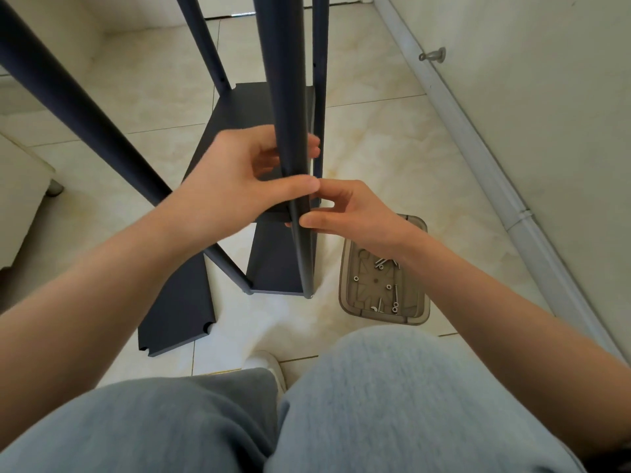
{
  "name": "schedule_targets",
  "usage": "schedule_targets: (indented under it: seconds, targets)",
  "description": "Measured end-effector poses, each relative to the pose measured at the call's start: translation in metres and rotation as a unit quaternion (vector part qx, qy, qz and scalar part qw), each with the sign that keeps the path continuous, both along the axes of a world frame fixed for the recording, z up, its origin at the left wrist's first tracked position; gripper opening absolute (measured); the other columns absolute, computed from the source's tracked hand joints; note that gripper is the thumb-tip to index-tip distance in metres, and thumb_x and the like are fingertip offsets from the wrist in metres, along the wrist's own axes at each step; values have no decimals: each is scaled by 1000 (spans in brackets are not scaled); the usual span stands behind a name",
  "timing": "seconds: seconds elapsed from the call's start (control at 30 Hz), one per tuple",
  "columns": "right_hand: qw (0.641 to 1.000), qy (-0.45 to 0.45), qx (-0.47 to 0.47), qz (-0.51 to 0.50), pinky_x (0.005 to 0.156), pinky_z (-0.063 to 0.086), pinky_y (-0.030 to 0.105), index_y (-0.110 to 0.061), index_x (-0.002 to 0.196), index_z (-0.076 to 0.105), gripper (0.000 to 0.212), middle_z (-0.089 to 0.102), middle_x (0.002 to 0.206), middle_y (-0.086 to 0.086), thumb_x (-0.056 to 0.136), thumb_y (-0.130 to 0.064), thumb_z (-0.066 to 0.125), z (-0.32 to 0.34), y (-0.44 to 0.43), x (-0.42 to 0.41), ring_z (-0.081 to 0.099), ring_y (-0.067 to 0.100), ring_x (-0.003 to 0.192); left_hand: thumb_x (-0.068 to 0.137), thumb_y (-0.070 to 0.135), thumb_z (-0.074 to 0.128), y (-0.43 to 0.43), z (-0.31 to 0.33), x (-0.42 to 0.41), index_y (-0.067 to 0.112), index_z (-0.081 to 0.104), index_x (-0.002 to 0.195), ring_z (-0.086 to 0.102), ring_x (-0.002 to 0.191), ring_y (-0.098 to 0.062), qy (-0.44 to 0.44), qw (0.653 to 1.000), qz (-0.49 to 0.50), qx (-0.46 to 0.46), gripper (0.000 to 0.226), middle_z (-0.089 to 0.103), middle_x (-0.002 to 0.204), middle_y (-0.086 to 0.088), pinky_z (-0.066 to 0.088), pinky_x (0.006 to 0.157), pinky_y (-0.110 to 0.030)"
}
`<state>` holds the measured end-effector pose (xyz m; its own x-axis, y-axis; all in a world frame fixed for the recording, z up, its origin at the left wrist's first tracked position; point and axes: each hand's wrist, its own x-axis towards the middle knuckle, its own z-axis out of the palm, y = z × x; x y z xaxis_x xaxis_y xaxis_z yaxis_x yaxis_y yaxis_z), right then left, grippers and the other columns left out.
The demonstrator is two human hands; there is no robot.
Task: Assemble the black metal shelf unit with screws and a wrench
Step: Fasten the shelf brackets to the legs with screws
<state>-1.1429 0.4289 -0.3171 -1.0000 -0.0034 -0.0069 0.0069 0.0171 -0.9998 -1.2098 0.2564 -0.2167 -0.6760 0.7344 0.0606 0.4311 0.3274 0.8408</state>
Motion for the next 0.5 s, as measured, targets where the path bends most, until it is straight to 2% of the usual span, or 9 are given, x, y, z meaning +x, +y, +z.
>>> schedule_targets:
  seconds: [0.07, 0.13, 0.27, 0.4, 0.5]
  targets:
    - [1000, 0, 9, 0, 100, 51, 49, -7, 133, 59, 44, 68, 121, 12, 90, -1, 66, 1, 1, -1, 66, 25, 112, 88, 20, 76, 1, 0, -1, 24, 70, 106, 71, 98, -2, 1, 1000, -4, 7, 20, 76, 103, 14, 55, 92, -20]
    - [1000, 2, 21, 7, 99, 52, 47, -8, 133, 59, 44, 69, 121, 10, 91, -1, 65, 3, 1, -4, 67, 24, 111, 89, 18, 74, -1, 0, -4, 19, 69, 105, 72, 97, -4, 9, 1000, -5, 7, 17, 76, 102, 11, 56, 91, -21]
    - [999, 3, 39, 23, 98, 54, 44, -11, 133, 60, 43, 71, 116, 7, 91, -3, 66, 11, -2, -14, 68, 22, 109, 89, 23, 72, -11, 2, -10, 17, 68, 106, 72, 100, -7, 21, 999, -3, 28, 18, 75, 103, 9, 56, 93, -23]
    - [997, -1, 66, 44, 87, 58, 30, -17, 130, 63, 41, 72, 111, 3, 91, -6, 67, 26, -13, -32, 71, 20, 101, 86, 25, 71, -30, 7, -21, 16, 66, 107, 72, 102, -11, -9, 998, 30, 62, 23, 76, 105, 6, 57, 92, -26]
    - [993, 3, 99, 66, 88, 59, 36, -19, 129, 64, 40, 71, 112, 2, 91, -10, 67, 39, -25, -48, 71, 19, 100, 81, 29, 70, -48, 14, -27, 13, 62, 113, 74, 100, -15, -31, 994, 54, 91, 36, 76, 107, 4, 59, 88, -27]
